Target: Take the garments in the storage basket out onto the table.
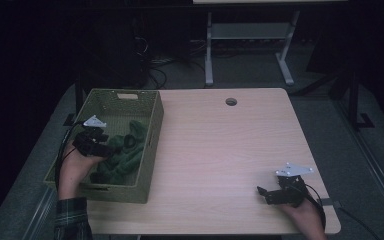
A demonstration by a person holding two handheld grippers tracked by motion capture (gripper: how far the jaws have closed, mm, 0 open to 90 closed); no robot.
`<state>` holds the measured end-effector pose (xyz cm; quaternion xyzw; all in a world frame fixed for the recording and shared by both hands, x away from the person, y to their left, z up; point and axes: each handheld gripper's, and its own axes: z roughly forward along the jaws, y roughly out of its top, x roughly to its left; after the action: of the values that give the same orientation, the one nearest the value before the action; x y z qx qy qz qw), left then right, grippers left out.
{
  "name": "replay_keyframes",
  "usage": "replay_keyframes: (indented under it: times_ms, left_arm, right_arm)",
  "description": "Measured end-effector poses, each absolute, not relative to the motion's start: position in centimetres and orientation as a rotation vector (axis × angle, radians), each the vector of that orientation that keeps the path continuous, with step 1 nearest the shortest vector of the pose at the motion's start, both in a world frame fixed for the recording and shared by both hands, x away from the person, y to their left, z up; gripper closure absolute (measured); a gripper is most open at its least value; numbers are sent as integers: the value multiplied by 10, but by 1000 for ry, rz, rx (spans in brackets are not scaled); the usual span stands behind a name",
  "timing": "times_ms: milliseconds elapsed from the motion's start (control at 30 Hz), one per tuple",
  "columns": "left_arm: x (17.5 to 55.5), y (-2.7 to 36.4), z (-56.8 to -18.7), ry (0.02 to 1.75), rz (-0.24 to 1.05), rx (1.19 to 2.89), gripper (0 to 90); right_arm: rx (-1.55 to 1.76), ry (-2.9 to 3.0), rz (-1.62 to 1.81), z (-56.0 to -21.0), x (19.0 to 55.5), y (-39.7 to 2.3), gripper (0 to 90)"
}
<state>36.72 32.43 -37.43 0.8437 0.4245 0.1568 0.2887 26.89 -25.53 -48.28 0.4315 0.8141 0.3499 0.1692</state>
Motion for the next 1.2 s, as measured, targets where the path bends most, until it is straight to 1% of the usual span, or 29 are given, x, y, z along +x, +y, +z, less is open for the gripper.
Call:
replay_keyframes:
  times_ms: [600,767,900,1000,1133,1200]
  left_arm:
    - [376,328,-399,1210,328,2329,248]
    - [379,329,-406,1251,267,2331,252]
    - [380,328,-409,1265,216,2327,355]
    - [380,328,-409,1262,175,2338,481]
    - [379,327,-407,1246,135,2362,725]
    - [379,327,-406,1251,123,2351,796]
  right_arm:
    - [1227,2314,995,-483,269,-255,69]
    - [1227,2313,995,-483,269,-255,69]
    - [1227,2313,995,-483,269,-255,70]
    - [1227,2312,995,-483,269,-255,71]
    - [1227,2312,996,-483,269,-255,72]
    - [1228,2311,996,-483,269,-255,72]
